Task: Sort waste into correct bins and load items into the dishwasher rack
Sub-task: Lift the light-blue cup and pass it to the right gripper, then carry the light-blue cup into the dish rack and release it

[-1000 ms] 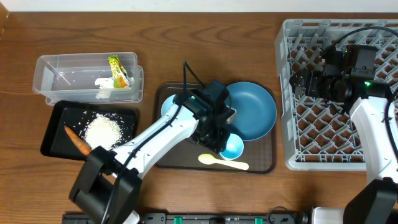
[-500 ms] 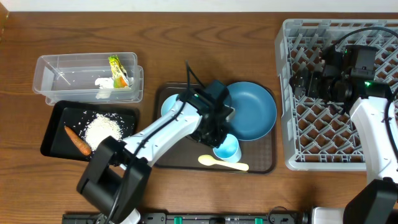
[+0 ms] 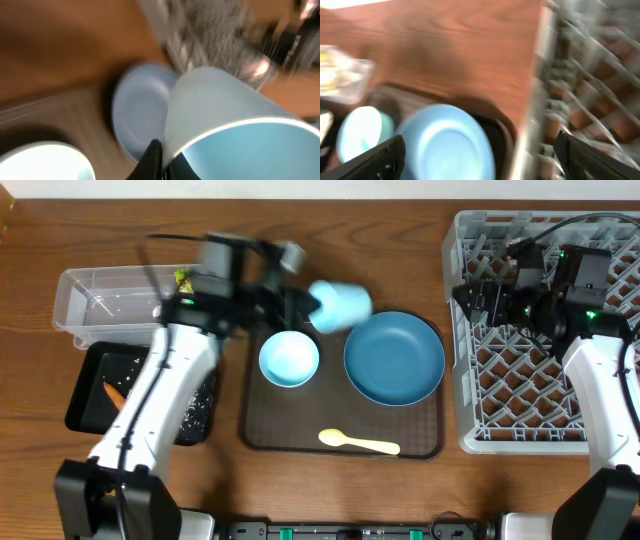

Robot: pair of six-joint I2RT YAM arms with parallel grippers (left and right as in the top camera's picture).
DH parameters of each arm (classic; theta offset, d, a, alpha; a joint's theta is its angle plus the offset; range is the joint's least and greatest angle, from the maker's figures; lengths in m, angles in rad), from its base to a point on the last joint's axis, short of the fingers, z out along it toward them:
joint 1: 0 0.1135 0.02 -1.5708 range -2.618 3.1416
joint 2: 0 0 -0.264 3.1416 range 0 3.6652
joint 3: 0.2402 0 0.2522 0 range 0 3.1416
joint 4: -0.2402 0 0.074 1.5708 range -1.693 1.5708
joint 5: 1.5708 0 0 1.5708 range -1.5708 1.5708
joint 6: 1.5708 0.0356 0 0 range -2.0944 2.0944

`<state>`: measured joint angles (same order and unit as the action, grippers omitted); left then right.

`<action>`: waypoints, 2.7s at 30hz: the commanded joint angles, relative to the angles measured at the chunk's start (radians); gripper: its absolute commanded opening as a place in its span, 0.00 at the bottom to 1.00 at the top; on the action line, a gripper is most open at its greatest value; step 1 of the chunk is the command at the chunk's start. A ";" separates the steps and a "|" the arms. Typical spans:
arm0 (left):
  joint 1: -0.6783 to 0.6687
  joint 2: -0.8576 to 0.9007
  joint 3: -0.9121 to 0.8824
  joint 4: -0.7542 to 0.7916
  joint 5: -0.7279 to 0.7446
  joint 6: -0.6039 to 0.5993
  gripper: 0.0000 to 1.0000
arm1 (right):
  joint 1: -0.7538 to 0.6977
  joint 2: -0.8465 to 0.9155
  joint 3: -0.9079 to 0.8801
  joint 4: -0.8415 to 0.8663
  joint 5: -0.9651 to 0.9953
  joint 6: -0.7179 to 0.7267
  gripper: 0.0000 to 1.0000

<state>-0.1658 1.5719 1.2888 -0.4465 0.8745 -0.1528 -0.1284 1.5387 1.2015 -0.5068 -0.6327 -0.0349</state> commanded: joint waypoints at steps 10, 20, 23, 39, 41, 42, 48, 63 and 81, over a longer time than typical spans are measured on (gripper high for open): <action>0.069 0.075 0.014 0.422 0.481 -0.508 0.06 | 0.180 -0.020 0.011 0.056 -0.551 -0.304 0.97; 0.014 0.075 0.012 0.426 0.562 -0.512 0.06 | 0.277 -0.020 0.011 0.342 -0.622 -0.303 0.91; -0.003 0.075 0.012 0.426 0.573 -0.511 0.06 | 0.280 -0.020 0.011 0.428 -0.669 -0.302 0.88; -0.043 0.075 0.011 0.426 0.573 -0.511 0.06 | 0.284 -0.020 0.011 0.630 -0.737 -0.204 0.75; -0.043 0.075 0.011 0.426 0.573 -0.511 0.06 | 0.284 -0.020 0.011 0.630 -0.737 -0.204 0.73; -0.043 0.075 0.011 0.426 0.573 -0.511 0.06 | 0.285 -0.020 0.011 0.630 -0.737 -0.204 0.73; -0.043 0.075 0.011 0.426 0.573 -0.511 0.07 | 0.285 -0.020 0.011 0.630 -0.737 -0.204 0.63; -0.013 0.075 0.010 0.425 0.553 -0.392 0.42 | 0.264 -0.020 0.011 0.620 -0.649 -0.124 0.53; 0.055 0.074 0.001 -0.082 -0.087 -0.037 0.49 | -0.038 -0.044 0.018 0.245 -0.124 -0.054 0.37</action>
<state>-0.1120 1.6367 1.2888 -0.5106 0.8722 -0.2790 -0.1165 1.5360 1.2015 -0.2245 -0.9062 -0.1005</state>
